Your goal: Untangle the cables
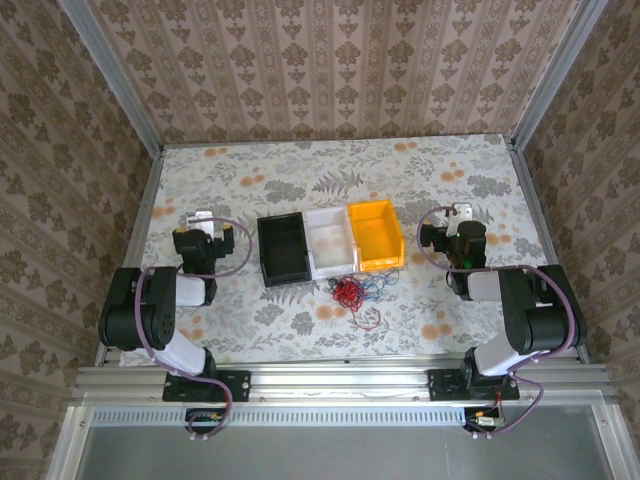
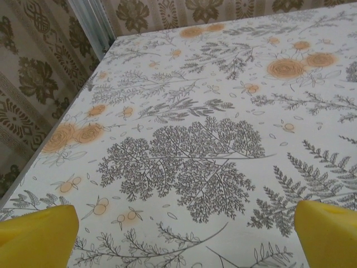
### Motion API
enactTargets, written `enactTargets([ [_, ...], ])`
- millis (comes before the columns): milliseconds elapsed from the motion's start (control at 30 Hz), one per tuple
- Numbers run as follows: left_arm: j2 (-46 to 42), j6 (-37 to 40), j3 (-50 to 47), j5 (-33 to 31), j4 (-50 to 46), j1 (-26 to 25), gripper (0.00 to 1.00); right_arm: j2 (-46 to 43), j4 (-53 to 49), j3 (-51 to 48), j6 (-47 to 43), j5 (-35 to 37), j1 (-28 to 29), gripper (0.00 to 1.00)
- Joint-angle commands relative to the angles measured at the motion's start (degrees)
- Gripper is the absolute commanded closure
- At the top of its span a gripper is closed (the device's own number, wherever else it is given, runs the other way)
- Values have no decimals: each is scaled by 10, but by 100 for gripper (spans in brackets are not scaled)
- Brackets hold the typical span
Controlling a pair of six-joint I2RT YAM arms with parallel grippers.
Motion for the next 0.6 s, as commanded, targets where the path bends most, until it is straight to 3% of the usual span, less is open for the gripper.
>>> enactTargets([
  [0, -67, 31, 26, -58, -61, -41, 0, -13, -30, 20, 1, -18, -3, 3],
  [33, -91, 44, 37, -102, -92, -63, 0, -25, -61, 32, -1, -21, -2, 7],
  [133, -170, 56, 89, -195, -225, -132, 0, -75, -291, 122, 26, -7, 9, 18],
  [233, -211, -17, 134, -290, -330, -196, 0, -125, -386, 162, 108, 73, 47, 25],
  [300, -220, -131, 158, -355, -412, -232, 0, -153, -412, 161, 147, 156, 108, 25],
  [400, -210, -278, 183, -332, -514, -267, 0, -161, -476, 186, 201, 248, 215, 26],
  [567, -152, -325, 241, -262, -590, -290, 0, -103, -614, 268, 345, 358, 358, 26],
])
